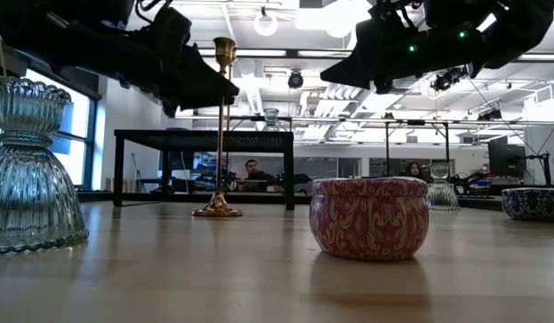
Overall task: Pick & Place candle stick holders
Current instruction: Put the left gold candle holder on the shelf aligned with the other gold candle holder
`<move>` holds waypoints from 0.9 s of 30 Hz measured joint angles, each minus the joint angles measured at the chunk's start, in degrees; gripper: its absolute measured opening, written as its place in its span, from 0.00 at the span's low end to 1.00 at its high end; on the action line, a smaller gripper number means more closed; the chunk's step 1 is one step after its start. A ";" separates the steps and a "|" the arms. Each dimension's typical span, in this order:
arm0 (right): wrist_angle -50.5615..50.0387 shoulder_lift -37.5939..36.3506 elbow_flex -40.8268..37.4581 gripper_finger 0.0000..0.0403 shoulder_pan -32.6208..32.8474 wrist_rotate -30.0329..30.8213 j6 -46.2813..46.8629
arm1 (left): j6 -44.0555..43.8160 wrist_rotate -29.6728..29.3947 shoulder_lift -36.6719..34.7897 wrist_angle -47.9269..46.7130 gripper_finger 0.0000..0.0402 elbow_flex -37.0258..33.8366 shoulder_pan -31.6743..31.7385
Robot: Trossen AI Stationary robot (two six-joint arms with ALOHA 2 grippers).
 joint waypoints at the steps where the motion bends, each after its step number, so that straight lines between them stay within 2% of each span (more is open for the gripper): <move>1: 0.00 0.00 0.00 0.01 -0.01 -0.01 0.00 | 0.78 0.21 0.00 0.18 0.30 0.00 0.00; 5: 0.00 0.02 0.00 0.00 -0.01 0.00 0.02 | 3.51 1.18 0.00 0.34 0.08 0.51 -0.02; 7: 0.00 0.02 0.00 0.01 0.00 0.00 0.00 | 4.30 2.23 -0.02 0.12 0.03 1.37 0.00; 11: -0.12 0.02 0.00 0.00 -0.02 0.00 0.00 | 4.50 3.78 -2.28 -2.58 0.06 4.67 -0.56; 16: -1.28 0.03 0.00 0.01 -0.02 0.02 0.00 | 6.11 2.70 -9.22 -14.95 0.02 10.74 -0.37; 21: -1.27 0.04 0.00 0.01 -0.02 0.02 0.00 | 7.92 -1.37 -17.82 -26.36 0.05 15.33 -0.36; 23: -1.25 0.04 0.00 0.00 -0.02 0.00 0.00 | 8.83 -2.20 -20.42 -28.64 0.05 16.27 0.83; 27: -1.22 0.04 0.00 0.01 -0.03 0.02 0.00 | 8.93 0.92 -23.60 -32.54 0.02 18.67 6.26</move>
